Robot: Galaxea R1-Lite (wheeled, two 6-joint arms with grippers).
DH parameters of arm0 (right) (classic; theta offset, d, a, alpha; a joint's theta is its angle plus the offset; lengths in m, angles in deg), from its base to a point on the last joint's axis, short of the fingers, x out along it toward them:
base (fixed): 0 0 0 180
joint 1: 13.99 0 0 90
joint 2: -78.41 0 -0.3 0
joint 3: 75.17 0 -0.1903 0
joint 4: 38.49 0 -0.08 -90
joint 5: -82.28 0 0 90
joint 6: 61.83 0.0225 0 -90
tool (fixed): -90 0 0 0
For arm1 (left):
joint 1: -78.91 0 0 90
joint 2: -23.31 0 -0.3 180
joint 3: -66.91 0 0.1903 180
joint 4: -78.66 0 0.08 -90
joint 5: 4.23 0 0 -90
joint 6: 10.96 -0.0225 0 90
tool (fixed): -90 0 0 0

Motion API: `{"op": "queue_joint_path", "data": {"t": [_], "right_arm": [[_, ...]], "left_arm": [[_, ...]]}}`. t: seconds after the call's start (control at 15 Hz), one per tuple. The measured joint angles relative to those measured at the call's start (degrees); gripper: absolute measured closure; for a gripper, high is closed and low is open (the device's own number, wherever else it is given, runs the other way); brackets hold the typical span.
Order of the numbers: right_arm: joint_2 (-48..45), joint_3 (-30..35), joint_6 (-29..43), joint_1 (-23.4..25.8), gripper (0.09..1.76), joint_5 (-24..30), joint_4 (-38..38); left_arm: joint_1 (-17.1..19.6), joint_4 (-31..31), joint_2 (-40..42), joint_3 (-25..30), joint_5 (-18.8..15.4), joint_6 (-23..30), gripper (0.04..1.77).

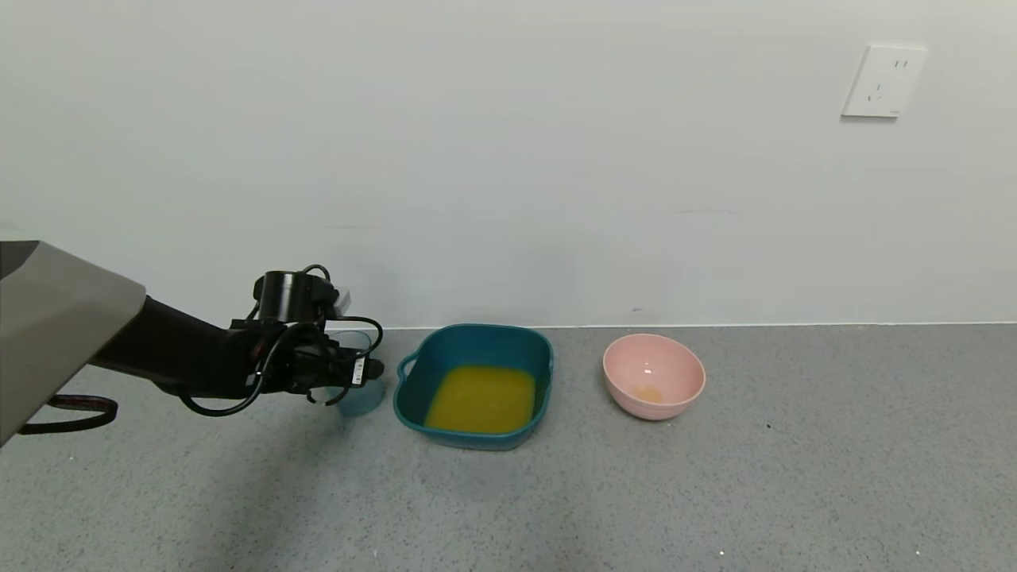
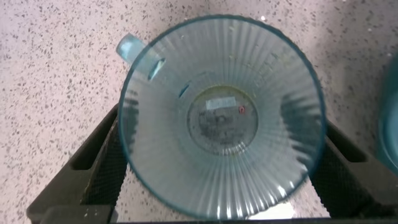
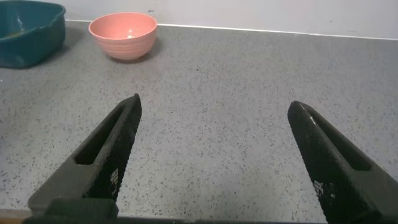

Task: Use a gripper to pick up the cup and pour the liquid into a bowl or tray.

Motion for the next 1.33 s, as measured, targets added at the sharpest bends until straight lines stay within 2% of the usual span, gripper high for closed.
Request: {"op": "queue_joint_path", "data": {"t": [0.33, 0.87, 1.13, 1.33], "right_arm": [[0.00, 0.00, 0.00, 0.00, 0.14, -0.02, -0.02], [0.00, 0.00, -0.02, 0.00, 0.14, 0.00, 0.00], [0.00, 0.00, -0.02, 0.00, 0.14, -0.02, 0.00], [0.00, 0.00, -0.02, 0.00, 0.14, 0.00, 0.00]], "left_arm": [[0.06, -0.45, 5.27, 3.08, -0.91, -0.18, 0.11], [-0.22, -8.11, 19.27, 6.11, -1.82, -0.20, 0.10], [-0.55, -10.51, 29.39, 11.52, -2.07, 0.02, 0.10], [-0.74, -11.12, 37.00, 16.68, -4.19, 0.34, 0.09]]}}
